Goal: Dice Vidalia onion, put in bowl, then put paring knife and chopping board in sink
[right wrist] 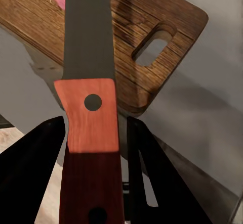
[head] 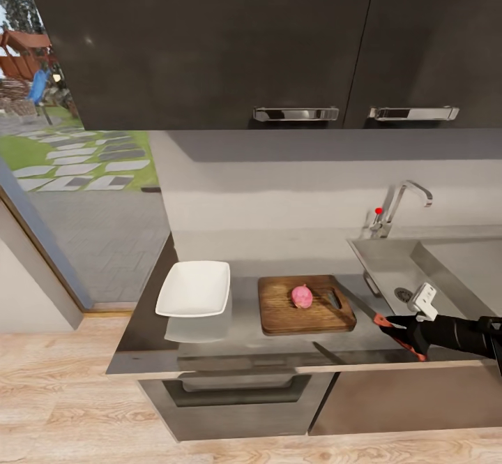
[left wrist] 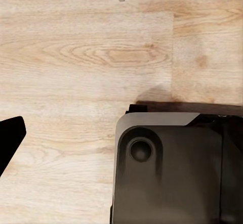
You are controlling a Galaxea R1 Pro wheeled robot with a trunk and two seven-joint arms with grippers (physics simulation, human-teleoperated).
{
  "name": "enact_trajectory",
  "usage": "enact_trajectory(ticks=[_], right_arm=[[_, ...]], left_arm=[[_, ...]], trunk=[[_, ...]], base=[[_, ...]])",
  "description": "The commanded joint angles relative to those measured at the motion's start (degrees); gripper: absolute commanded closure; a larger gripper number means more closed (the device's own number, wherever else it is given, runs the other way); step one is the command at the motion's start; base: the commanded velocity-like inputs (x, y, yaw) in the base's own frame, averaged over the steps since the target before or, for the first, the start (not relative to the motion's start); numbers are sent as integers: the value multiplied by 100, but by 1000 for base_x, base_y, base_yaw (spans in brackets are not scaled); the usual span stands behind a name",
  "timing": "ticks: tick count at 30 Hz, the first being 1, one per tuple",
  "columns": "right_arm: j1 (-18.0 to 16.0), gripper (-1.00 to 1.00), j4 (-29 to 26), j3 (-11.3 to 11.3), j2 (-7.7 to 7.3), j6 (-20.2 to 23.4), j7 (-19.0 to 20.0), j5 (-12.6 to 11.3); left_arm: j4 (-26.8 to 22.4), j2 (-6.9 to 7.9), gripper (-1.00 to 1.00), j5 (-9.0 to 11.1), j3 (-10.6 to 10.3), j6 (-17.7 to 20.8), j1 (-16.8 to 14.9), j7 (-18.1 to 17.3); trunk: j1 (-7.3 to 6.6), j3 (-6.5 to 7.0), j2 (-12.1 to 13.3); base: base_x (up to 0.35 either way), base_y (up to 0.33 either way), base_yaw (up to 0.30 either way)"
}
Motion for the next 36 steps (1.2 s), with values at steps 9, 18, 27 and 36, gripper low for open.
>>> enact_trajectory(ticks=[9, 18, 27, 36], right_arm=[[-11, 100, -221, -15, 15, 100, -854, -68], [-7, 100, -368, 1, 47, 98, -2158, -535], [-22, 100, -426, 112, 555, 23, -4198, -749], [-24, 100, -427, 1893, 1487, -692, -7237, -750]], left_arm=[[16, -7, -100, 58, -52, -32, -8, 8], [16, -11, -100, 58, -56, -32, -8, 8], [16, -12, -100, 58, -53, -32, -8, 10], [14, -3, -100, 58, -51, -32, -8, 15]], trunk=[[3, -12, -12], [3, -12, -12], [3, -12, -12], [3, -12, -12]], base=[[0, 0, 0], [0, 0, 0], [0, 0, 0], [0, 0, 0]])
